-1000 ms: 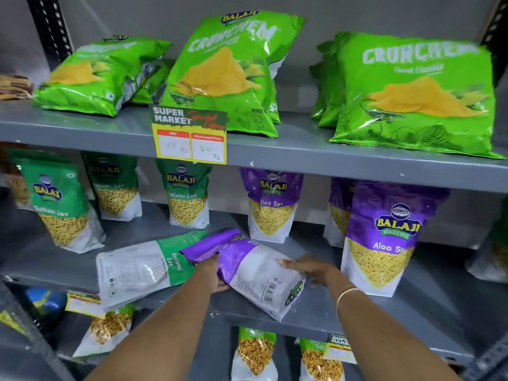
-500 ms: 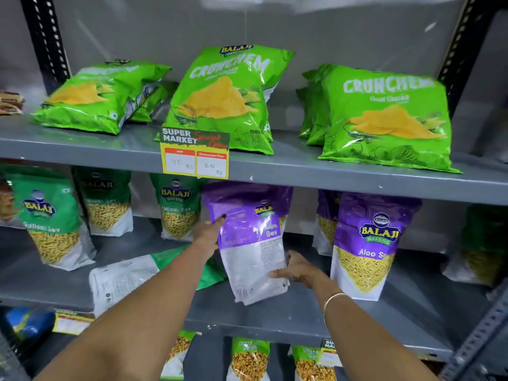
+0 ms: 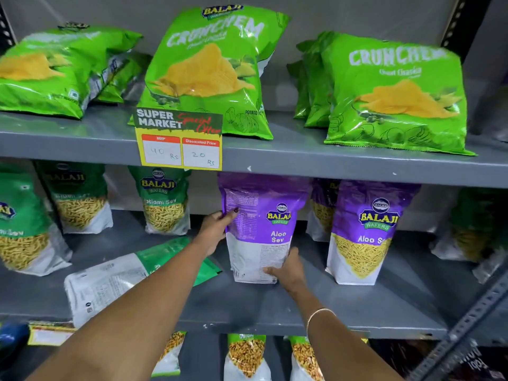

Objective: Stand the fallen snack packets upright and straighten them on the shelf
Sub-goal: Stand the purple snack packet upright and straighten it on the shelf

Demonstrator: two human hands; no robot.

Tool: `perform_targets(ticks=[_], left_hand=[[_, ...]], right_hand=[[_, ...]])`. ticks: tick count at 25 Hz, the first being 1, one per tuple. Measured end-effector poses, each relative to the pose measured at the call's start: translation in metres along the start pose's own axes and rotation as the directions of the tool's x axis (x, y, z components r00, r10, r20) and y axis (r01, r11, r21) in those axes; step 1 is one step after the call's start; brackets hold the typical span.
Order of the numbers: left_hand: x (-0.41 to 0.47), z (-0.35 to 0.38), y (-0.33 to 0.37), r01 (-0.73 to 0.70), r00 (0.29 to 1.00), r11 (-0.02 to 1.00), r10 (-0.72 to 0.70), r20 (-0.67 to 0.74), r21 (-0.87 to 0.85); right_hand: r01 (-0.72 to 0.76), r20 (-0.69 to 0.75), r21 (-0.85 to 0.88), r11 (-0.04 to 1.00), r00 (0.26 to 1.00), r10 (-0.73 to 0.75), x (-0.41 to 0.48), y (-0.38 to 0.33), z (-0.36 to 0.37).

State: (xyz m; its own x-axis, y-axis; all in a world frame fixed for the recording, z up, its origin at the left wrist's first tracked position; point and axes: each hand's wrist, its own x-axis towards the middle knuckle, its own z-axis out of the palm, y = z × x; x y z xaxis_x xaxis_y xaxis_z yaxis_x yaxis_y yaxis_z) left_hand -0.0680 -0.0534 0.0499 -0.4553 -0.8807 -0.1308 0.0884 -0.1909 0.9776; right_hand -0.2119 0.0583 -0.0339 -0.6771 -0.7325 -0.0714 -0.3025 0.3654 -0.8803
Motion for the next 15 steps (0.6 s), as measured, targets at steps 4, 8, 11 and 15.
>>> perform_targets(ticks=[4,8,11,15], left_hand=[[-0.013,-0.005,-0.018,0.092,0.981,0.973,-0.125,0.149,0.214],[-0.017,-0.009,-0.018,0.073,0.957,0.914,-0.178,0.23,0.399],[-0.023,-0.016,-0.018,0.104,0.886,0.87,-0.302,0.353,0.481],[-0.024,-0.022,-0.022,0.128,0.854,0.901,-0.313,0.416,0.415]], right_hand=[[-0.101,-0.126,-0.041,0.994,0.987,0.096,-0.009,0.0,0.001],[-0.154,-0.09,0.093,0.984,0.983,0.162,-0.013,0.0,0.013],[-0.07,0.081,0.121,0.99,0.995,0.061,-0.01,0.003,0.017],[-0.023,0.337,0.129,0.991,0.941,-0.022,-0.009,0.005,0.022]])
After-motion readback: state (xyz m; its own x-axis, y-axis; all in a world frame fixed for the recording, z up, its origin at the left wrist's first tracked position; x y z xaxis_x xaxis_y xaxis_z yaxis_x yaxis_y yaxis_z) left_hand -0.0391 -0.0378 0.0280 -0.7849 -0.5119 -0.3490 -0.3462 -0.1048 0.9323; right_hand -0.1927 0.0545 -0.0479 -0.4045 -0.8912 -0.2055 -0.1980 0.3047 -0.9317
